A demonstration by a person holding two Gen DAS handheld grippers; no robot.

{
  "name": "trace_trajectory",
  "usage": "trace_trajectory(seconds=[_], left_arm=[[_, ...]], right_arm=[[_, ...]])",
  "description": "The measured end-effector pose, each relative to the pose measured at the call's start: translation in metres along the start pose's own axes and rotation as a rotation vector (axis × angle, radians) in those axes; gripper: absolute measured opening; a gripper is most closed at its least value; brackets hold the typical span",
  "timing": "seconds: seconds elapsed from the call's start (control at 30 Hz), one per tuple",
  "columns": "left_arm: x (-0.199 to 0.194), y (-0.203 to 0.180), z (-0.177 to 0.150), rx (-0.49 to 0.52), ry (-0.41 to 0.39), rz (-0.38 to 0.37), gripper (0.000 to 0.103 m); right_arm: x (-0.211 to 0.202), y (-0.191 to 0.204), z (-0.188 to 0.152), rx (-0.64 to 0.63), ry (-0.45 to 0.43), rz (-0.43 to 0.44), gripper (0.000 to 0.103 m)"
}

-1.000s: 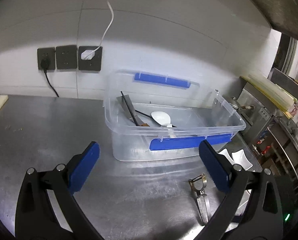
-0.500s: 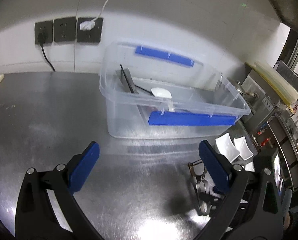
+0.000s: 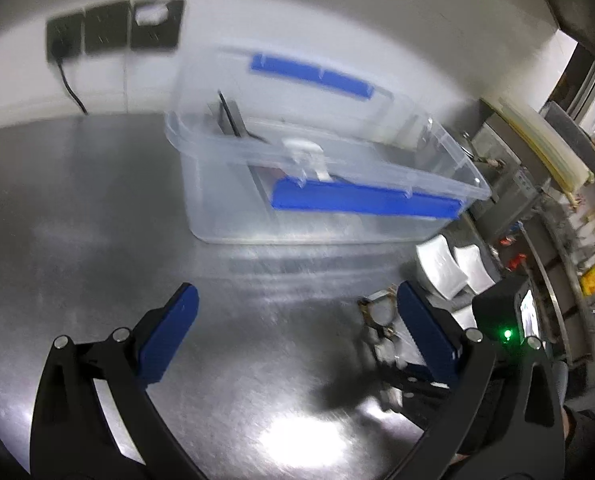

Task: Organize utensils
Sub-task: 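Grasp the metal vegetable peeler with the right gripper, then lift the peeler with the right gripper while the left gripper grips it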

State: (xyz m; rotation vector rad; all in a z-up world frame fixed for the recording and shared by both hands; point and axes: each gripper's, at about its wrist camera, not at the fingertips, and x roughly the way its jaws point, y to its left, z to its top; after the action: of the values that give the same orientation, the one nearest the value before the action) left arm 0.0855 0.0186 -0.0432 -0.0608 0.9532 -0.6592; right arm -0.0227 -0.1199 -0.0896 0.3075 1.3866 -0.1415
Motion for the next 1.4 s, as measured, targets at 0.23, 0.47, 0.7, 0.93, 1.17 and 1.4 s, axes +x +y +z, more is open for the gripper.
trace_trajectory(seconds=[0.23,0.47,0.7,0.93,1.17,1.4], left_arm=[[0.047,0.002,-0.012,-0.169,0.325,-0.328,0.095],[0.086,-0.012,-0.041,-0.307,0.598,-0.504,0.095],[0.093,0.003,-0.048,-0.445,0.605,-0.478,0.094],[0.102,0.007,-0.053,-0.526,0.645,-0.495,0.094],[0.115,0.006,-0.064,-0.596,0.721,-0.526,0.084],[0.119,0.003,-0.069,-0.624,0.75,-0.536,0.054]], right_arm=[[-0.018,-0.017,-0.007,0.086,-0.013,0.211,0.01],[-0.025,-0.013,-0.024,0.054,-0.02,0.249,0.002],[-0.03,-0.012,-0.03,0.057,-0.034,0.234,0.002],[-0.037,-0.004,-0.036,0.04,-0.039,0.256,0.002],[-0.061,0.017,-0.037,-0.028,-0.09,0.289,0.002],[-0.083,0.029,-0.042,-0.08,-0.129,0.314,0.002]])
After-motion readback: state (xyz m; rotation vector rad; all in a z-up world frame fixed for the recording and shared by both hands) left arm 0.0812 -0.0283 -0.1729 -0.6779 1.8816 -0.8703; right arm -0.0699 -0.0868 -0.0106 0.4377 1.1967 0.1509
